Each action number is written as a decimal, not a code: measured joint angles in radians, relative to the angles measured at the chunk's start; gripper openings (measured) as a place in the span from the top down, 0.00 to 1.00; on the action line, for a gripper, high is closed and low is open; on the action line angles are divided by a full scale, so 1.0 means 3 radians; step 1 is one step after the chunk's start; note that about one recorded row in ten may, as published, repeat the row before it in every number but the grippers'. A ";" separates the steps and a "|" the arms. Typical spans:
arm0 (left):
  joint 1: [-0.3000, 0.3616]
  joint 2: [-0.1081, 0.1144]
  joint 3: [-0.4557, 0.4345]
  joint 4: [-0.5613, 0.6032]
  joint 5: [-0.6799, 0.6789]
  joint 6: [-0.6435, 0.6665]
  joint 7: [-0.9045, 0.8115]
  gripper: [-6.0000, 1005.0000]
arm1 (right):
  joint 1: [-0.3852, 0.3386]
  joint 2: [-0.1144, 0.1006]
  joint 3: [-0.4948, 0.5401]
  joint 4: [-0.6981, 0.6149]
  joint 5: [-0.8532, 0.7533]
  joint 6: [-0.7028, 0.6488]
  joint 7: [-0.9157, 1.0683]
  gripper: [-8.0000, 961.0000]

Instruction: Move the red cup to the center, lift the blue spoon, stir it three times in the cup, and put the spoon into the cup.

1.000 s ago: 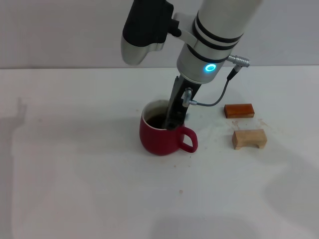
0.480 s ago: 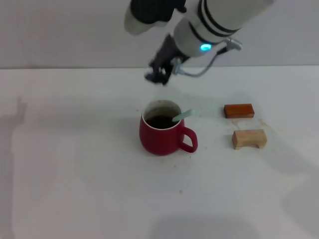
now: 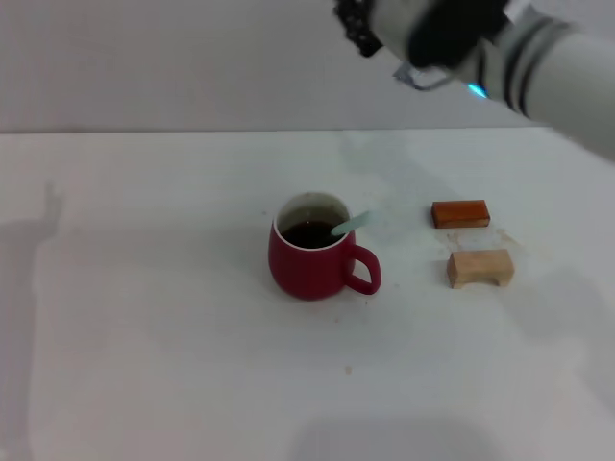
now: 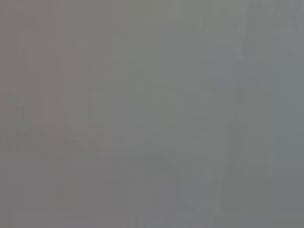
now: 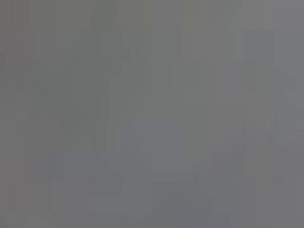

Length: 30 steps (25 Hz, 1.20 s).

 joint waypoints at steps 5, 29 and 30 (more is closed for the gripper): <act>-0.0024 0.0000 0.0066 0.0001 0.0012 0.0000 -0.0003 0.14 | -0.0722 0.0001 -0.0491 -0.0038 0.0095 -0.1602 0.0034 0.71; -0.0065 0.0008 0.0088 0.0067 0.0012 -0.0020 0.0037 0.14 | -0.0533 -0.0031 -0.0324 -0.3546 0.1481 -0.5046 0.3272 0.71; -0.0065 0.0008 0.0088 0.0067 0.0012 -0.0020 0.0037 0.14 | -0.0522 -0.0030 -0.0322 -0.3566 0.1482 -0.5046 0.3278 0.71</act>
